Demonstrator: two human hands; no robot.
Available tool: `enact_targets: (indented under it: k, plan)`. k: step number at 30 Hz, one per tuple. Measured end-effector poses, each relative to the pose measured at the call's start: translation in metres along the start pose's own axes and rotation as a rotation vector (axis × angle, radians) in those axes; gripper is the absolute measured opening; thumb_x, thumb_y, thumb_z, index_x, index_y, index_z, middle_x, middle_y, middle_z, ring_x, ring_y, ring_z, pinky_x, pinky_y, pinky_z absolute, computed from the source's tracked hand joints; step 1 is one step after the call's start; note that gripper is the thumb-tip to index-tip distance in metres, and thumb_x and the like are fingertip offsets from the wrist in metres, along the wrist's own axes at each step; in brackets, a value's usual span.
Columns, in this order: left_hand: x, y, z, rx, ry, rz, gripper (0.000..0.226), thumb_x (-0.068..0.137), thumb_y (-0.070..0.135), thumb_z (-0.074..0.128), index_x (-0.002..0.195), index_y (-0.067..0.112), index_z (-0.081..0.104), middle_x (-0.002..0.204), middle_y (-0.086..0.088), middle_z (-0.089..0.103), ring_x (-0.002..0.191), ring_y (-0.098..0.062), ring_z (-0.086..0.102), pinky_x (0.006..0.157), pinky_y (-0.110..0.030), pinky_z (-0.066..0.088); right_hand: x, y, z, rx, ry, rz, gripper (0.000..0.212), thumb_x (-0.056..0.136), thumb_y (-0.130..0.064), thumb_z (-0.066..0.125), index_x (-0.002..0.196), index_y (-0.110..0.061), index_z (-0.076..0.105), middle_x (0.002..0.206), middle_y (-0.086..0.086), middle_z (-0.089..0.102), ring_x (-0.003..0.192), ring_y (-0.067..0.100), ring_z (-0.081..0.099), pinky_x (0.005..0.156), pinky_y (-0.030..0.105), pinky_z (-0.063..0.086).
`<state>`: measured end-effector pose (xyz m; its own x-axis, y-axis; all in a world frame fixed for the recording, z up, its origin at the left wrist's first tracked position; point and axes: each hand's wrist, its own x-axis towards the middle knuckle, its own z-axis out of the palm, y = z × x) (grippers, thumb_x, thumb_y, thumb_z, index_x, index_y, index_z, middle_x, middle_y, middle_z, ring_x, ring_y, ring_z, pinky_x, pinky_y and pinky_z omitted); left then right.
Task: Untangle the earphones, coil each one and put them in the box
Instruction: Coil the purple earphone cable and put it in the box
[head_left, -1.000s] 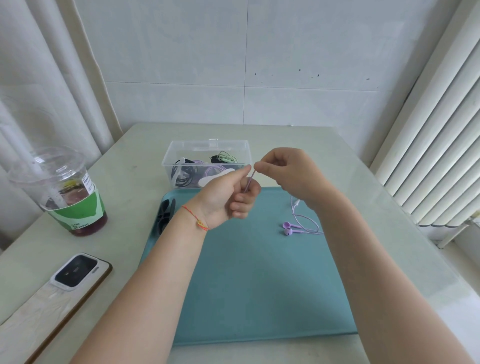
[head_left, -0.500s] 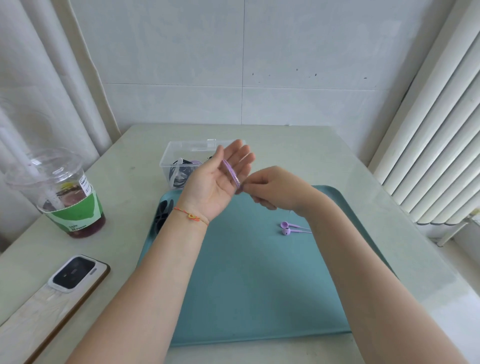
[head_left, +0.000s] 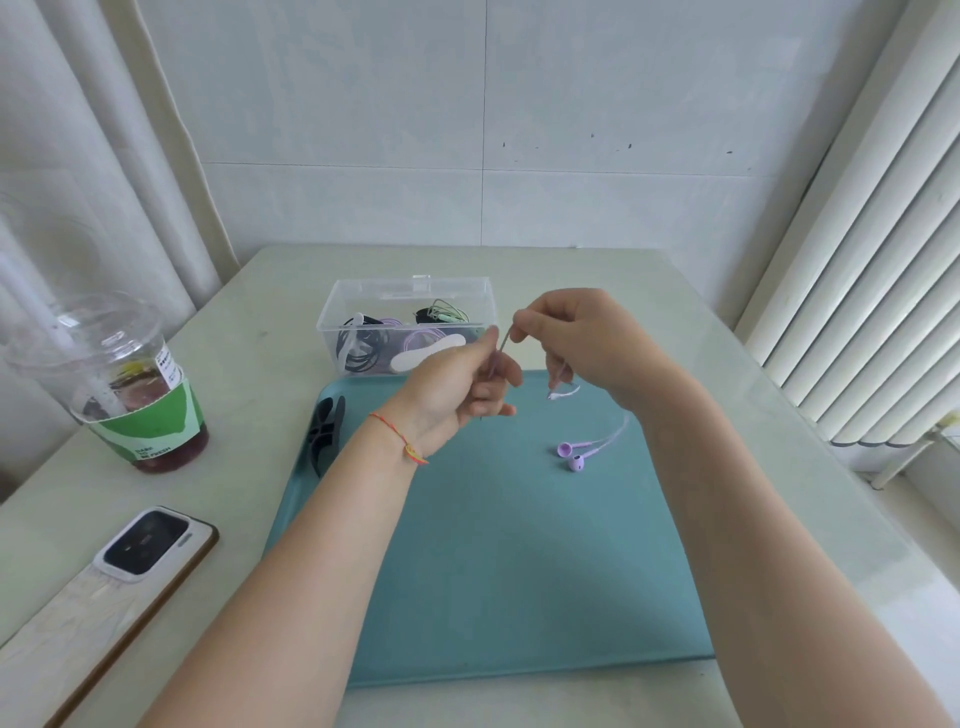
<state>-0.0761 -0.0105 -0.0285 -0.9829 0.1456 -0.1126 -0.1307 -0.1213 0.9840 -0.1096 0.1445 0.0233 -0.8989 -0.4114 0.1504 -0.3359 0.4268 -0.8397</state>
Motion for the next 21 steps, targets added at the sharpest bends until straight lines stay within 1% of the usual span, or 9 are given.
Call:
enact_targets:
  k: [3,5,7,10,12,14,16,18,21]
  plan:
    - [-0.007,0.008,0.0,-0.154,-0.215,-0.091,0.058,0.099,0.049,0.031,0.062,0.013,0.057,0.051,0.005,0.02,0.039,-0.01,0.017,0.064,-0.03,0.051,0.002,0.007,0.006,0.055,0.039,0.013,0.02,0.092,-0.026,0.061,0.083,-0.01,0.069,0.051,0.005,0.055,0.044,0.015,0.054,0.058,0.026,0.041]
    - [-0.01,0.012,-0.002,-0.272,-0.276,-0.07,0.047,0.096,0.041,0.038,0.061,0.016,0.057,0.049,0.007,0.022,0.04,-0.01,0.014,0.055,-0.026,0.045,0.004,0.01,0.01,0.137,0.053,0.011,0.019,0.093,-0.024,0.061,0.083,-0.008,0.067,0.046,0.0,0.052,0.045,0.019,0.056,0.059,0.033,0.046]
    - [-0.011,0.013,-0.004,-0.447,-0.282,-0.02,0.04,0.095,0.035,0.041,0.064,0.016,0.06,0.048,0.008,0.027,0.039,-0.009,0.017,0.049,-0.023,0.039,0.005,0.012,0.017,0.174,0.038,0.019,0.018,0.095,-0.021,0.057,0.082,-0.011,0.064,0.045,-0.003,0.046,0.042,0.021,0.054,0.055,0.033,0.047]
    - [-0.008,0.016,-0.007,-0.698,-0.193,0.104,0.042,0.098,0.031,0.039,0.075,0.012,0.068,0.053,0.005,0.042,0.042,-0.009,0.039,0.053,-0.023,0.047,0.003,0.014,0.027,0.09,-0.119,0.079,0.024,0.098,-0.023,0.051,0.078,-0.017,0.061,0.053,0.0,0.046,0.038,0.019,0.044,0.051,0.029,0.042]
    - [-0.006,0.017,-0.01,-0.76,-0.079,0.165,0.046,0.102,0.031,0.038,0.08,0.009,0.073,0.067,-0.001,0.062,0.06,-0.013,0.062,0.065,-0.026,0.055,-0.001,0.012,0.031,0.01,-0.311,0.122,0.026,0.099,-0.026,0.048,0.084,-0.016,0.067,0.057,0.002,0.042,0.04,0.017,0.036,0.046,0.026,0.037]
    - [-0.005,0.015,-0.014,-0.727,0.008,0.233,0.042,0.104,0.032,0.037,0.094,0.009,0.071,0.095,-0.005,0.073,0.093,-0.021,0.071,0.083,-0.03,0.056,-0.005,0.008,0.031,-0.063,-0.44,0.146,0.027,0.099,-0.024,0.047,0.095,-0.015,0.072,0.056,0.0,0.038,0.042,0.015,0.032,0.044,0.024,0.033]
    - [-0.003,0.014,-0.016,-0.622,0.07,0.276,0.037,0.105,0.033,0.035,0.108,0.011,0.065,0.11,-0.003,0.072,0.113,-0.022,0.065,0.099,-0.031,0.049,-0.007,0.003,0.028,-0.137,-0.484,0.14,0.027,0.098,-0.022,0.047,0.099,-0.016,0.073,0.054,-0.002,0.038,0.042,0.014,0.032,0.045,0.022,0.034]
    - [0.0,0.012,-0.017,-0.494,0.134,0.289,0.034,0.104,0.032,0.035,0.112,0.012,0.062,0.112,-0.001,0.071,0.113,-0.018,0.064,0.099,-0.027,0.048,-0.008,-0.001,0.024,-0.179,-0.463,0.119,0.025,0.097,-0.021,0.048,0.098,-0.016,0.073,0.053,-0.004,0.04,0.04,0.012,0.034,0.046,0.019,0.035]
    - [0.001,0.008,-0.01,-0.28,0.154,0.275,0.03,0.103,0.023,0.04,0.106,0.006,0.064,0.096,-0.004,0.072,0.089,-0.014,0.07,0.075,-0.02,0.053,-0.008,-0.004,0.019,-0.218,-0.348,0.058,0.022,0.094,-0.019,0.052,0.09,-0.016,0.073,0.054,-0.005,0.046,0.045,0.011,0.044,0.049,0.018,0.038]
